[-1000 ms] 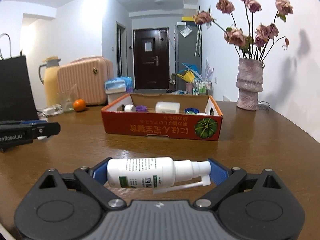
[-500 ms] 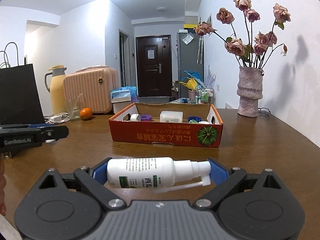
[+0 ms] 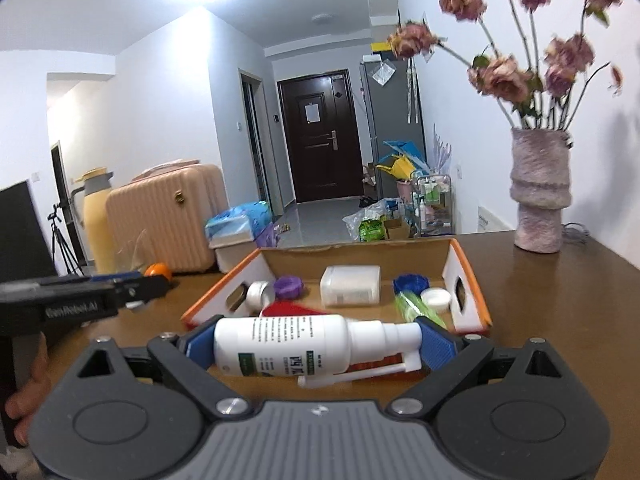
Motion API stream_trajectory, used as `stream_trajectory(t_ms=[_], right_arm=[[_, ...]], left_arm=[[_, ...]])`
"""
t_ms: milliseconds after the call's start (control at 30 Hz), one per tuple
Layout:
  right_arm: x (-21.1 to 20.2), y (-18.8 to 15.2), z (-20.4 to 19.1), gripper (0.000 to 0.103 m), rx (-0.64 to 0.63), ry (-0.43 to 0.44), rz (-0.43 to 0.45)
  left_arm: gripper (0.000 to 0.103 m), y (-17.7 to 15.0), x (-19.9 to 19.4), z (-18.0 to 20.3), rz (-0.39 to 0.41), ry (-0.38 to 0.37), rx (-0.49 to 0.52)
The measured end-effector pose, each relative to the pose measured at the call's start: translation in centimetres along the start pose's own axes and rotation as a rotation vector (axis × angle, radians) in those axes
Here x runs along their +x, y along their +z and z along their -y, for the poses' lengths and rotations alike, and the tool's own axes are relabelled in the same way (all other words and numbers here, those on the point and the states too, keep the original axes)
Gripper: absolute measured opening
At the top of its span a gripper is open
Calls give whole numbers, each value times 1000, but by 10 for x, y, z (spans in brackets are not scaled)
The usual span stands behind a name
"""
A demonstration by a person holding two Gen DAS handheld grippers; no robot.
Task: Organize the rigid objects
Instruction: 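Carry the charger puck and spray bottle into the box and open both tools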
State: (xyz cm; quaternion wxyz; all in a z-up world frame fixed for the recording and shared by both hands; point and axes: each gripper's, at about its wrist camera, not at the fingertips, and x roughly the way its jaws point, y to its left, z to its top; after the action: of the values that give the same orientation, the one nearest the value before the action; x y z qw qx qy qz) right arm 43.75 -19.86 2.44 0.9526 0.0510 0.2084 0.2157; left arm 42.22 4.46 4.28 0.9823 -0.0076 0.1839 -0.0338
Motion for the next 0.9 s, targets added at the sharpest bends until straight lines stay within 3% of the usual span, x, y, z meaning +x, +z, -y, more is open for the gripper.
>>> stream_trajectory(t_ms=[133, 267, 533, 733, 800, 900], right_arm=[[60, 22, 21, 98, 86, 21, -49], [118, 37, 32, 98, 92, 0, -123], [213, 51, 53, 98, 210, -47, -350], [247, 48, 47, 98, 220, -101, -466], [251, 50, 41, 101, 179, -151, -454], [248, 57, 38, 103, 154, -163, -416]], left_arm=[[40, 9, 47, -9, -51, -11, -6], [40, 12, 91, -16, -113, -6, 8], [40, 15, 147, -23, -232, -16, 83], [41, 8, 171, -29, -301, -18, 74], [44, 8, 172, -32, -308, -26, 63], [58, 12, 168, -34, -295, -34, 53]])
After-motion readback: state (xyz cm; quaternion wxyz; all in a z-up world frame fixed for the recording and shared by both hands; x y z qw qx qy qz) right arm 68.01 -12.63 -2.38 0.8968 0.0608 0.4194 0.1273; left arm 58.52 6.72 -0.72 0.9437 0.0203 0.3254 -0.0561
